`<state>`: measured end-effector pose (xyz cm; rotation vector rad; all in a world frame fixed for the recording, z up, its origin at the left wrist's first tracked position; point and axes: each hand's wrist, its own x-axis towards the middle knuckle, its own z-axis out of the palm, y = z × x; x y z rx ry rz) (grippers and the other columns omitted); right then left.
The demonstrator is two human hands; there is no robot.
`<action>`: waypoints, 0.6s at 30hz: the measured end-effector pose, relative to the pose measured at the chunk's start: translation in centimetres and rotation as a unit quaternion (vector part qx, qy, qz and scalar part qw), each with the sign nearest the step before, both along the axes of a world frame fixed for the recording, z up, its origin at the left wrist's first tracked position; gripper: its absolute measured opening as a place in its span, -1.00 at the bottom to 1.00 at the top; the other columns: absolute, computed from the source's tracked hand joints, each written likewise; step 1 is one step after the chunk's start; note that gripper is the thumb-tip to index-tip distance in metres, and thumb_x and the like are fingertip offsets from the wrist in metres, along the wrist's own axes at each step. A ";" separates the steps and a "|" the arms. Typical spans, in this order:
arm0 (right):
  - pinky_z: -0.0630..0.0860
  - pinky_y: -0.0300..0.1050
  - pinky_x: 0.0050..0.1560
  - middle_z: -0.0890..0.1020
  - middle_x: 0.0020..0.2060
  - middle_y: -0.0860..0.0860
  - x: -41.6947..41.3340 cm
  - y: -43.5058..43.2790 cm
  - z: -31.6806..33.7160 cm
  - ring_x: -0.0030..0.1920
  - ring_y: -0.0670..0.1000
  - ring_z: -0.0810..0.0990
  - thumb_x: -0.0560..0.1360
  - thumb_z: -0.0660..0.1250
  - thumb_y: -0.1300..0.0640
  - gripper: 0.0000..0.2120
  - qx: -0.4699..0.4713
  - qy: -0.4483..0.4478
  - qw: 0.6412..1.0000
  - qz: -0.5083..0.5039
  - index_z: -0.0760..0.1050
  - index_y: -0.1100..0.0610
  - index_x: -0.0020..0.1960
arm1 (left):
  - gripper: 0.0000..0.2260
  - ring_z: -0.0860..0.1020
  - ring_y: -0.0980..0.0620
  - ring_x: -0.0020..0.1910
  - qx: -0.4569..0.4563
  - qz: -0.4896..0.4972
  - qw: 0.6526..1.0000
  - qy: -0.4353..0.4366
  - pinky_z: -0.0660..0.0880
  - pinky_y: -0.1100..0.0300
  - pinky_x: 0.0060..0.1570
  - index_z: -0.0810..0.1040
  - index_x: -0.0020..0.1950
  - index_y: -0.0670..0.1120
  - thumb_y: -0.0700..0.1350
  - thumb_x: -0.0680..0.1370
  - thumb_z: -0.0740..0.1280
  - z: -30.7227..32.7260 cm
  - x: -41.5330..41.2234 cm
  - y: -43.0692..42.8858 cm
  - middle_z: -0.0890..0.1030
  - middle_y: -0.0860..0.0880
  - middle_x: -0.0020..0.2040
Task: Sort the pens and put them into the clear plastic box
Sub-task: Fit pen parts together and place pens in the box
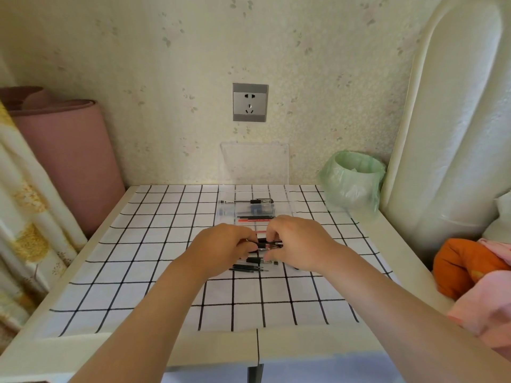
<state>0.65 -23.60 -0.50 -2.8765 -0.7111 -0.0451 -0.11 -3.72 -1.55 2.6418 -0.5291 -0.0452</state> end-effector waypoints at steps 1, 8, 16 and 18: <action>0.52 -0.02 -0.02 0.56 0.01 -0.11 0.0 0.0 0.0 -0.02 -0.01 0.55 0.48 0.36 -0.20 -0.69 0.001 0.012 1.000 0.002 0.53 -0.03 0.11 | -0.86 0.48 0.25 -0.35 0.006 0.001 1.000 -0.001 0.29 0.30 -0.35 0.61 0.03 0.16 0.05 0.62 0.25 0.0 0.0 0.1 0.62 0.16 -0.22; 0.53 -0.03 -0.02 0.64 -0.06 -0.10 -0.1 0.1 0.3 -0.04 -0.01 0.58 0.55 0.32 -0.08 -0.82 -0.005 -0.002 1.000 -0.004 0.65 -0.06 0.03 | -0.76 0.54 0.11 -0.22 0.036 0.005 0.999 0.004 0.42 0.23 -0.26 0.59 -0.09 0.06 0.05 0.65 0.17 0.0 0.3 0.2 0.62 0.09 -0.18; 0.51 -0.06 -0.11 0.57 -0.10 -0.11 -0.3 0.4 0.2 -0.12 -0.04 0.54 0.46 0.42 -0.06 -0.86 0.027 -0.032 0.999 -0.015 0.54 -0.03 -0.06 | -0.92 0.51 0.11 -0.24 0.010 -0.009 1.000 0.006 0.47 0.17 -0.20 0.51 0.05 0.19 0.10 0.57 0.31 0.3 -0.4 0.1 0.52 0.12 -0.23; 0.52 -0.05 -0.09 0.58 -0.08 -0.10 -0.3 0.3 0.3 -0.11 -0.03 0.55 0.48 0.41 -0.07 -0.86 0.029 -0.030 0.999 -0.008 0.55 -0.03 -0.05 | -0.93 0.52 0.11 -0.25 0.007 -0.004 1.000 0.006 0.50 0.12 -0.17 0.52 0.05 0.19 0.07 0.59 0.28 0.3 -0.3 0.2 0.54 0.10 -0.24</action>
